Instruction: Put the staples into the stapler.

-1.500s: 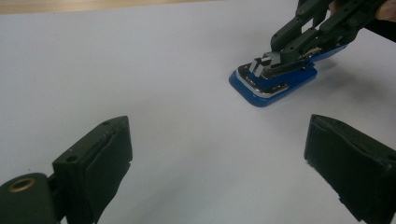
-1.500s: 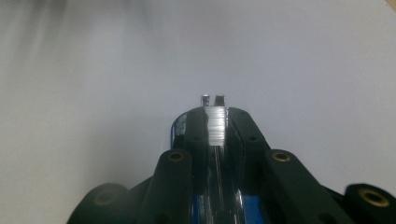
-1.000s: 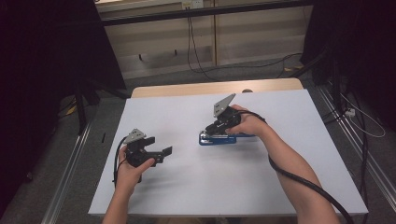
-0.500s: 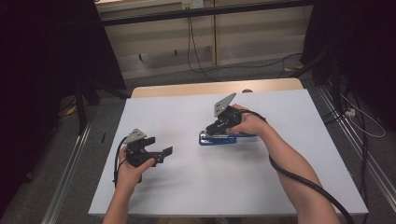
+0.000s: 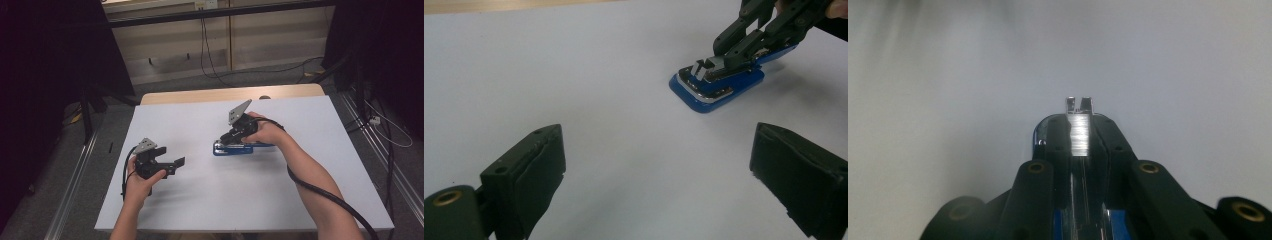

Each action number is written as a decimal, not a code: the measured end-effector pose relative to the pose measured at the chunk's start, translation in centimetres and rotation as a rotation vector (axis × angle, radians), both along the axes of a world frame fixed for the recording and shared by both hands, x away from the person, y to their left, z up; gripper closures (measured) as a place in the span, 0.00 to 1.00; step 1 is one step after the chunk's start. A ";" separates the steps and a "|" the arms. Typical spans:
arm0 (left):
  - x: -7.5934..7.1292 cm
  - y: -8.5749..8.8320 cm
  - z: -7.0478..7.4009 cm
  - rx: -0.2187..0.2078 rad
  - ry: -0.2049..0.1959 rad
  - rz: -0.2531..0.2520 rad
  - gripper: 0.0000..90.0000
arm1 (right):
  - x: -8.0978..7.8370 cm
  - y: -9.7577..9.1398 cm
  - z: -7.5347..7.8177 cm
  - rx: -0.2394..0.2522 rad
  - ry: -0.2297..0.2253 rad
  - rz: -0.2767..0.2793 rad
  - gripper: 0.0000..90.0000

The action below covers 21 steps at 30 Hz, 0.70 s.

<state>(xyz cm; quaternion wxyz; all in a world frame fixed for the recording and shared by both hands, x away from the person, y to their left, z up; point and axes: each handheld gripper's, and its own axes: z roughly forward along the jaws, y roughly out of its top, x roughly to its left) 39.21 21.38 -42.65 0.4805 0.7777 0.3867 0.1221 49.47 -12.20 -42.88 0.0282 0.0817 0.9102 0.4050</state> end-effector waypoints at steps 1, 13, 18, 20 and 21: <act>0.0 0.0 0.0 0.001 0.001 0.000 0.09 | 0.0 0.0 0.0 0.002 0.001 -0.001 0.88; 0.0 0.0 0.0 0.000 0.001 -0.001 0.09 | 0.1 0.2 0.5 0.011 -0.003 -0.007 0.88; 0.0 -0.1 0.0 0.001 0.002 -0.001 0.09 | 0.2 0.3 0.3 0.009 -0.008 -0.005 0.88; 0.0 -0.1 0.0 0.000 0.001 -0.002 0.09 | 0.1 0.3 0.3 0.007 -0.007 -0.006 0.88; 0.0 -0.1 0.0 0.000 0.002 -0.002 0.09 | 0.1 0.4 0.3 0.005 -0.008 -0.005 0.88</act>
